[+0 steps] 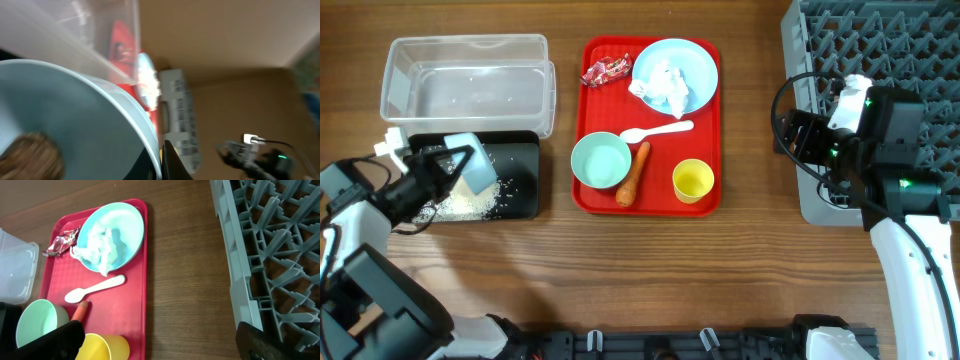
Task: Sort waste into correct bins and load items into the dishwasher rack
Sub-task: 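Tip the blue bowl over the black tray to dump the scrap, then return the empty blue bowl to the red tray with left gripper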
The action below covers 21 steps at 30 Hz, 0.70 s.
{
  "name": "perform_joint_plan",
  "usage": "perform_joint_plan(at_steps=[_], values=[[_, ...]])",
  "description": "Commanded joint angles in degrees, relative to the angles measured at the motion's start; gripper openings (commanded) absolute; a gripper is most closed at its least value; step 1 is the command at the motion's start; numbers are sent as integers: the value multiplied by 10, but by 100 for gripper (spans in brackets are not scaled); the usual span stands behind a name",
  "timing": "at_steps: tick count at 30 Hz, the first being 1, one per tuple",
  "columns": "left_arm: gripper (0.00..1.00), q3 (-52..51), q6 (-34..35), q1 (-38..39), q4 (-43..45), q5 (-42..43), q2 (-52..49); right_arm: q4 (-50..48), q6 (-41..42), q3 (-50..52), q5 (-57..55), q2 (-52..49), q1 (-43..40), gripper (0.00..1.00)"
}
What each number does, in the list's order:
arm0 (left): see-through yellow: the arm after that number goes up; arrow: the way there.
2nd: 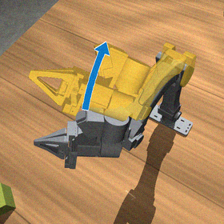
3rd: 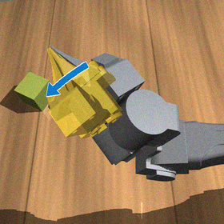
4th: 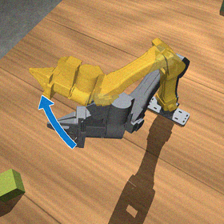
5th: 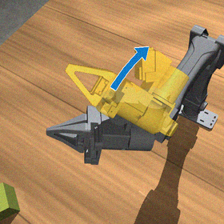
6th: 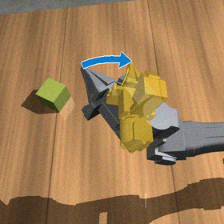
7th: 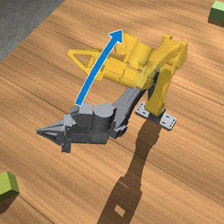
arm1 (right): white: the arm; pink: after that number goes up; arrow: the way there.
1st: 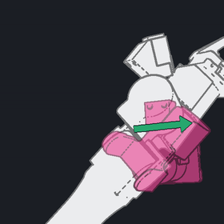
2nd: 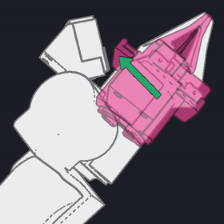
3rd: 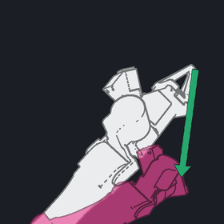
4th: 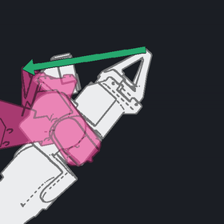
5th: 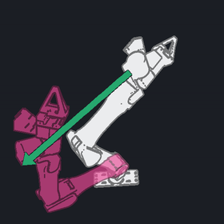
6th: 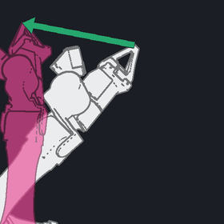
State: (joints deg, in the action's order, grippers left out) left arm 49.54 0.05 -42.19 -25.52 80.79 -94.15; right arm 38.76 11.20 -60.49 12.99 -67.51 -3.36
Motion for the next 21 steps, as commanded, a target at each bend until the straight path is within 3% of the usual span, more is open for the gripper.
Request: perform_joint_plan(at_steps=[1,14,19,21], values=[[4,-7,-9,-12,5,96,-15,-1,-7,-13,-10,-3,2,100],[4,-7,-11,-9,-6,95,-13,-1,-7,-13,-10,-3,2,100],[4,17,-11,28,5,90,21,-2,-7,-13,-10,-3,2,100],[4,42,6,58,5,51,49,-3,-7,-13,-10,-3,2,100]])
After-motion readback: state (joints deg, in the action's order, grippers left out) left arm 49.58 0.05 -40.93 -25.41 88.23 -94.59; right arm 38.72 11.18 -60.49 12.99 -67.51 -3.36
